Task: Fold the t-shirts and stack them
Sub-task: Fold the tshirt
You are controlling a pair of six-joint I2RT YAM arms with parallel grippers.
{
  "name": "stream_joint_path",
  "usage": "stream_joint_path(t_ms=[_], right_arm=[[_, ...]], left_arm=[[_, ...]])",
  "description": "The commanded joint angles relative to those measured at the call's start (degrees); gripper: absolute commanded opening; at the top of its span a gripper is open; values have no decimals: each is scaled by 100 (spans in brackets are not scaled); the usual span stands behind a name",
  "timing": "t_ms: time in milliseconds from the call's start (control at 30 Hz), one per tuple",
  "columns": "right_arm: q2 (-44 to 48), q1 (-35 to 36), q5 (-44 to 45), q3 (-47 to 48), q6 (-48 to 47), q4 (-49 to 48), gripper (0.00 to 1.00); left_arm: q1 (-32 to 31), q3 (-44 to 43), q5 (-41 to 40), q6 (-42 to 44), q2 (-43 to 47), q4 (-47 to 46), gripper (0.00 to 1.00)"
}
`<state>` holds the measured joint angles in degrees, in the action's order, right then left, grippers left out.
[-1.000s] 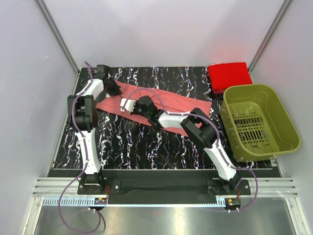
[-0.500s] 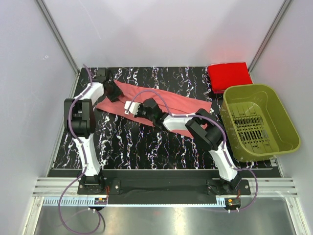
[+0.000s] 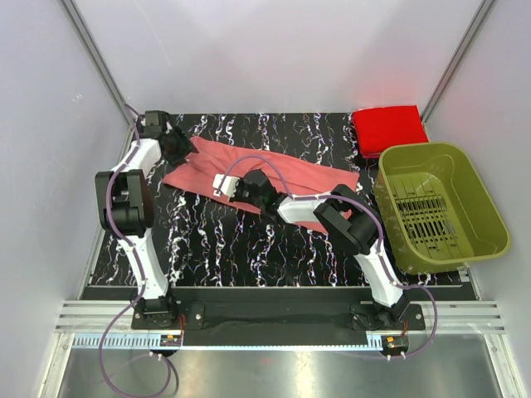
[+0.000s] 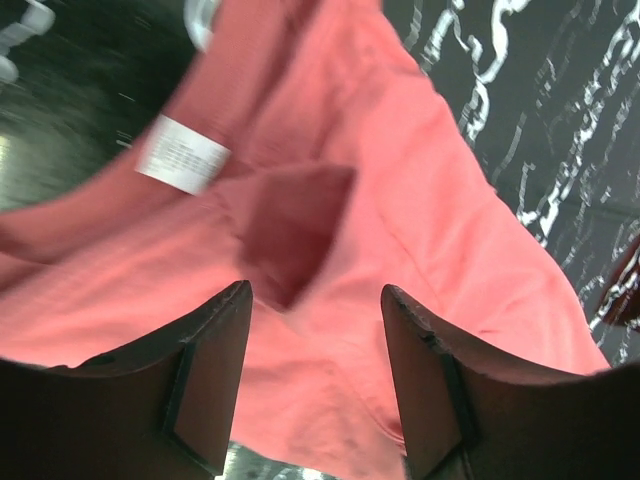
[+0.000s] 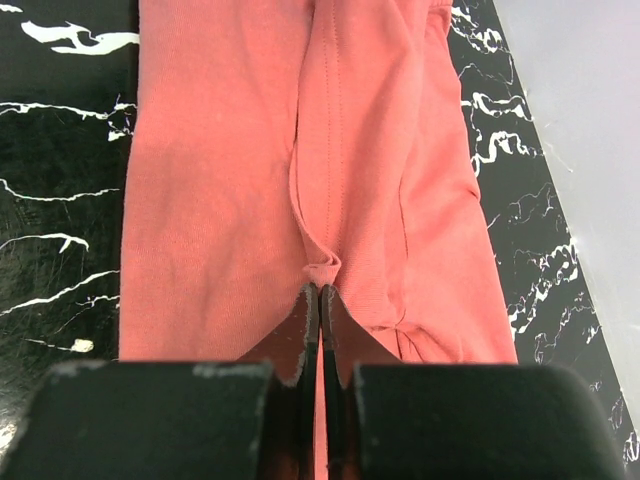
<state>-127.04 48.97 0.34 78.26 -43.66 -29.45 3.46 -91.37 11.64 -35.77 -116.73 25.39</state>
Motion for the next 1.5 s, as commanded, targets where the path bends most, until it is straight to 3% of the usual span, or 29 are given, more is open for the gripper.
stream_joint_path(t_ms=[0, 100, 300, 500, 733, 1133, 1333, 1467], right_arm=[[277, -19, -60, 119, 77, -421, 0], [233, -19, -52, 207, 86, -377, 0], [127, -19, -60, 321, 94, -403, 0], [31, -19, 63, 462, 59, -351, 0], [4, -98, 10, 506, 130, -359, 0], [-22, -160, -8, 541, 217, -333, 0], [-5, -160, -8, 541, 218, -316, 0], [13, -151, -8, 533, 209, -307, 0]], left_arm=[[111, -73, 181, 447, 212, -114, 59], [145, 101, 119, 834, 343, -112, 56], [383, 322, 1102, 1221, 327, -579, 47], [506, 480, 2105, 1063, 37, -1106, 50], [541, 304, 1711, 1362, -149, -614, 53], [585, -117, 1789, 1705, -588, -280, 49], [594, -126, 2017, 1617, -650, -517, 37], [585, -249, 2114, 1503, -649, -430, 11]])
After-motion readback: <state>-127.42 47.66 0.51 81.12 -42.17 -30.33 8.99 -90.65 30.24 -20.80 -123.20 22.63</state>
